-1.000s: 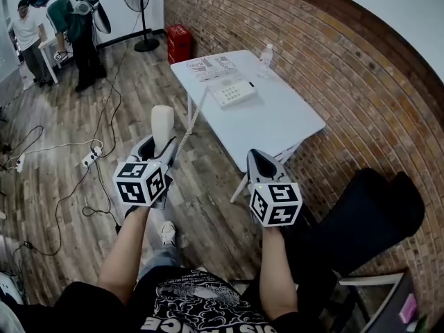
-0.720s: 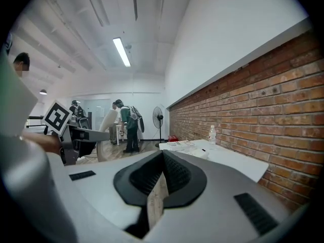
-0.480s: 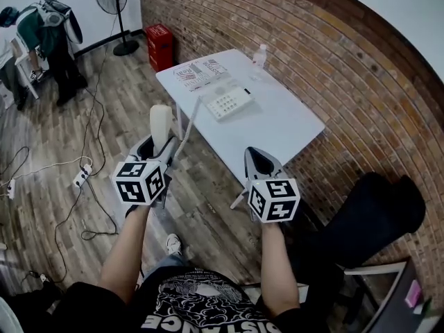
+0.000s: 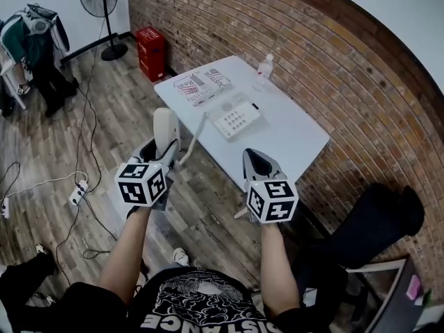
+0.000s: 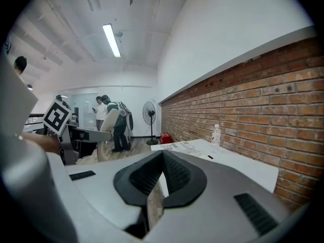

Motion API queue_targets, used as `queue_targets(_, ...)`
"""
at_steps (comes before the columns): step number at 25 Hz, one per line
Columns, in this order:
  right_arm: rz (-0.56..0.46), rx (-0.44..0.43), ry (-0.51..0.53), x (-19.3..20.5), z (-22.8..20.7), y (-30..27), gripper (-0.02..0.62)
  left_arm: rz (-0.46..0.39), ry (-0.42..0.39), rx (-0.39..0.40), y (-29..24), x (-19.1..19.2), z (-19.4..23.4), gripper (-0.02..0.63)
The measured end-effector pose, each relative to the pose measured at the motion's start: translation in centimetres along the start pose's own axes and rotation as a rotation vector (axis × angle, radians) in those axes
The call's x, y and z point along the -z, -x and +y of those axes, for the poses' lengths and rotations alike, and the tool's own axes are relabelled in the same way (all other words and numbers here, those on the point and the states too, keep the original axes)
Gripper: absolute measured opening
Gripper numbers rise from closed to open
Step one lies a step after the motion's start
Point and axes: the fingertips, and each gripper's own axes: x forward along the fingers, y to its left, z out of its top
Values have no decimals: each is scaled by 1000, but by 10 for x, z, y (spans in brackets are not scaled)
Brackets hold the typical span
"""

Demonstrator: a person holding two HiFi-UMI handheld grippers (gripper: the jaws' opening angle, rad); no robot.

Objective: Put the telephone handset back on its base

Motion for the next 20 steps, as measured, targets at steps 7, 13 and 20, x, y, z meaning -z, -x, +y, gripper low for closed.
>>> queue_targets(7, 8, 26, -20, -12, 10, -39, 1, 11, 6, 58, -31, -13, 32, 216)
queue_targets(13, 21, 57, -27, -10, 6, -56, 0, 21, -3, 105, -53, -15, 40, 216)
queue_targets(20, 30, 85, -45, -2, -6, -68, 0, 39, -12, 141, -79, -14, 41, 216)
